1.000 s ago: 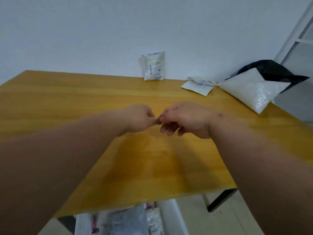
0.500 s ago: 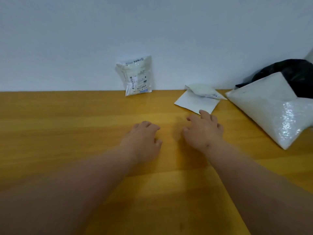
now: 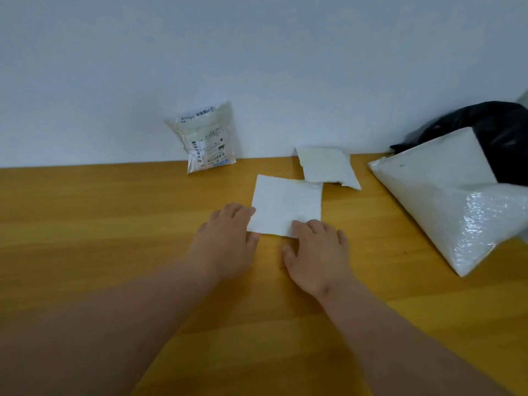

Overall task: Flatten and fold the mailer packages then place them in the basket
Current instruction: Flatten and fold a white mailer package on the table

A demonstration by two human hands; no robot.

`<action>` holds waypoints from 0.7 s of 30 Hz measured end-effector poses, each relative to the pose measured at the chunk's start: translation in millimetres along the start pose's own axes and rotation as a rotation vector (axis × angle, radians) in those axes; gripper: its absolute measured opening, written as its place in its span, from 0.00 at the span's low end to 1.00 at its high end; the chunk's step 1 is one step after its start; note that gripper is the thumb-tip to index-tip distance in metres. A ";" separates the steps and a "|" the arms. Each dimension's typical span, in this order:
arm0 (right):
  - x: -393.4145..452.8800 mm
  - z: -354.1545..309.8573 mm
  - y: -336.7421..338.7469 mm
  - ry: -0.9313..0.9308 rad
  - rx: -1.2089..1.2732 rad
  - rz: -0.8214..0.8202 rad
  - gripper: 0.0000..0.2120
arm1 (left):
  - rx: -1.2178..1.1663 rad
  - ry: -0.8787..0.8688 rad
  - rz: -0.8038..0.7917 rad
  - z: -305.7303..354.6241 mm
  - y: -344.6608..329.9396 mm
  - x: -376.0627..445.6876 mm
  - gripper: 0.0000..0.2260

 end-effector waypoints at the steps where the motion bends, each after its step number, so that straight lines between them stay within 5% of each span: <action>1: -14.0 -6.2 -4.1 0.047 -0.002 0.012 0.22 | 0.016 -0.004 0.020 1.0 0.7 -5.6 0.25; 7: -75.4 -39.0 -28.2 0.181 0.085 0.064 0.15 | 0.218 -0.106 -0.181 -16.5 -9.2 -60.6 0.30; 14: -86.5 -75.0 -58.5 0.275 0.014 0.038 0.30 | 0.205 -0.182 -0.203 -56.7 -14.9 -109.6 0.47; 21: -103.0 -96.2 -91.0 0.376 -0.097 0.015 0.29 | 0.203 -0.224 -0.208 -83.2 -25.7 -131.5 0.38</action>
Point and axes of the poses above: each hand's wrist, its own x-axis towards the middle knuckle, its own y-axis out of the back of the hand, z = x × y, the point moved 1 cm from there along x, towards the middle knuckle, and after that the axes turned 9 degrees about x, right-handed, at the moved point
